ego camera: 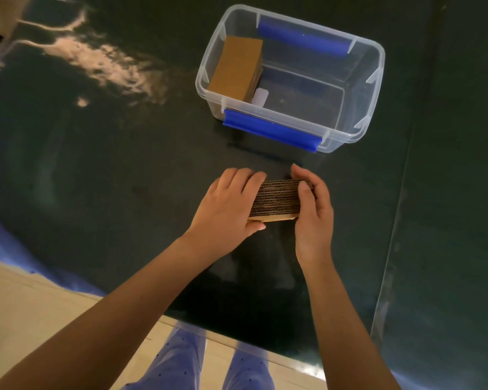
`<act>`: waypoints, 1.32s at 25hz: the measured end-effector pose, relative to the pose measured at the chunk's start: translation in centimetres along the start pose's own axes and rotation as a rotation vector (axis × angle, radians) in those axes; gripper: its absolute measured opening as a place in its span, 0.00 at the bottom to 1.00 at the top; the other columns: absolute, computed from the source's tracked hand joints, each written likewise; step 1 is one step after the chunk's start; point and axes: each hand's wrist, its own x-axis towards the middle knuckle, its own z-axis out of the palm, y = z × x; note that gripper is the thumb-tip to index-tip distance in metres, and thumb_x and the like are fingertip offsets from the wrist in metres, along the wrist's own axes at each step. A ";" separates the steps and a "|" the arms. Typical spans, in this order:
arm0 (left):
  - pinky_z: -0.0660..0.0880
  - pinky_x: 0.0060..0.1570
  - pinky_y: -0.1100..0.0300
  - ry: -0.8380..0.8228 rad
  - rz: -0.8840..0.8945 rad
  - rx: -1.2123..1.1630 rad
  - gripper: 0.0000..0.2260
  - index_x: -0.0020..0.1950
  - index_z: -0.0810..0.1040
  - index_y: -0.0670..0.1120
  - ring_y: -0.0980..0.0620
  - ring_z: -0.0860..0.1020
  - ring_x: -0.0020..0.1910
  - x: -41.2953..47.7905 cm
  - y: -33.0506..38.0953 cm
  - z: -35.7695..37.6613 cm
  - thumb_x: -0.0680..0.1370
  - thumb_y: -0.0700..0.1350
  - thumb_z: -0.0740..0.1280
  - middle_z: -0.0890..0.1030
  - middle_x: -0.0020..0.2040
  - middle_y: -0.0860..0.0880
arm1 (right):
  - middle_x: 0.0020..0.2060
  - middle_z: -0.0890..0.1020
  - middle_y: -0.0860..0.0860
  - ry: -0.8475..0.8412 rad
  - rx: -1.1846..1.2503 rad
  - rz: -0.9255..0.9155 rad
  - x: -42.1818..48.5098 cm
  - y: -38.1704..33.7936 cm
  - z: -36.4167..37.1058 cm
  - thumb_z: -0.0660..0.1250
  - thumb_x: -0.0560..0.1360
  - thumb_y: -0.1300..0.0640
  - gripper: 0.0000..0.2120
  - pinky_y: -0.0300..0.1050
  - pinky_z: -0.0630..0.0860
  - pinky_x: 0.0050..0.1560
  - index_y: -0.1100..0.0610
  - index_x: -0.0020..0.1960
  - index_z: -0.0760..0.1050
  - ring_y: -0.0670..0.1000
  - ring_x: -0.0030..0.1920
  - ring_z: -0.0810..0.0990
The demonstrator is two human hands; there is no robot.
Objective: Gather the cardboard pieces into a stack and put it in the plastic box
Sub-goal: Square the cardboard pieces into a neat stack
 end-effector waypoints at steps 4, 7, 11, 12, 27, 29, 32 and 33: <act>0.72 0.55 0.52 -0.001 -0.018 0.049 0.32 0.64 0.65 0.46 0.46 0.71 0.57 0.6 0.0 0.0 0.65 0.55 0.74 0.74 0.59 0.44 | 0.56 0.78 0.46 -0.030 -0.039 0.001 0.2 -0.2 0.3 0.50 0.80 0.52 0.19 0.27 0.72 0.50 0.57 0.63 0.73 0.37 0.54 0.76; 0.74 0.52 0.52 -0.009 -0.020 0.041 0.31 0.64 0.65 0.46 0.46 0.71 0.56 0.6 0.0 0.0 0.66 0.55 0.73 0.73 0.59 0.45 | 0.63 0.77 0.50 -0.083 0.108 0.087 0.4 -0.1 -0.5 0.41 0.81 0.46 0.27 0.26 0.70 0.54 0.56 0.67 0.71 0.41 0.61 0.75; 0.76 0.49 0.53 -0.036 -0.040 0.046 0.32 0.65 0.62 0.48 0.47 0.69 0.58 0.6 0.1 -0.1 0.67 0.56 0.72 0.72 0.60 0.46 | 0.69 0.70 0.47 -0.195 0.080 0.115 -0.1 0.1 -1.3 0.36 0.79 0.41 0.31 0.19 0.64 0.54 0.51 0.73 0.62 0.30 0.62 0.70; 0.76 0.48 0.54 -0.039 -0.037 0.046 0.32 0.65 0.61 0.48 0.47 0.69 0.58 0.6 0.1 -0.2 0.67 0.56 0.72 0.71 0.60 0.46 | 0.70 0.68 0.45 -0.225 0.098 0.131 -0.2 0.0 -1.3 0.36 0.78 0.40 0.31 0.19 0.64 0.54 0.50 0.74 0.60 0.29 0.63 0.69; 0.77 0.46 0.54 -0.019 0.000 0.109 0.30 0.62 0.66 0.44 0.46 0.72 0.55 0.7 0.1 -0.2 0.66 0.56 0.73 0.74 0.57 0.44 | 0.65 0.67 0.28 -0.320 0.126 0.173 -0.7 1.0 -1.3 0.39 0.76 0.39 0.29 0.35 0.58 0.70 0.45 0.76 0.51 0.31 0.67 0.65; 0.76 0.47 0.52 -0.003 0.000 0.106 0.32 0.62 0.66 0.45 0.45 0.73 0.55 0.7 0.0 -0.1 0.65 0.56 0.74 0.75 0.57 0.44 | 0.65 0.67 0.28 -0.354 0.097 0.171 -0.4 0.9 -1.6 0.38 0.76 0.38 0.29 0.39 0.56 0.72 0.44 0.75 0.51 0.31 0.67 0.65; 0.73 0.52 0.47 0.020 0.023 0.140 0.30 0.60 0.69 0.46 0.45 0.75 0.52 0.8 0.0 -0.1 0.64 0.56 0.75 0.78 0.54 0.45 | 0.65 0.68 0.31 -0.321 0.216 0.191 0.1 0.3 -2.6 0.39 0.75 0.37 0.32 0.37 0.56 0.71 0.47 0.75 0.54 0.31 0.66 0.66; 0.72 0.52 0.46 0.030 0.031 0.148 0.28 0.58 0.71 0.46 0.45 0.76 0.51 0.9 -0.1 -0.1 0.64 0.56 0.75 0.79 0.52 0.45 | 0.66 0.68 0.35 -0.262 0.293 0.191 0.0 0.1 -3.1 0.41 0.75 0.38 0.31 0.38 0.56 0.71 0.49 0.74 0.58 0.33 0.67 0.67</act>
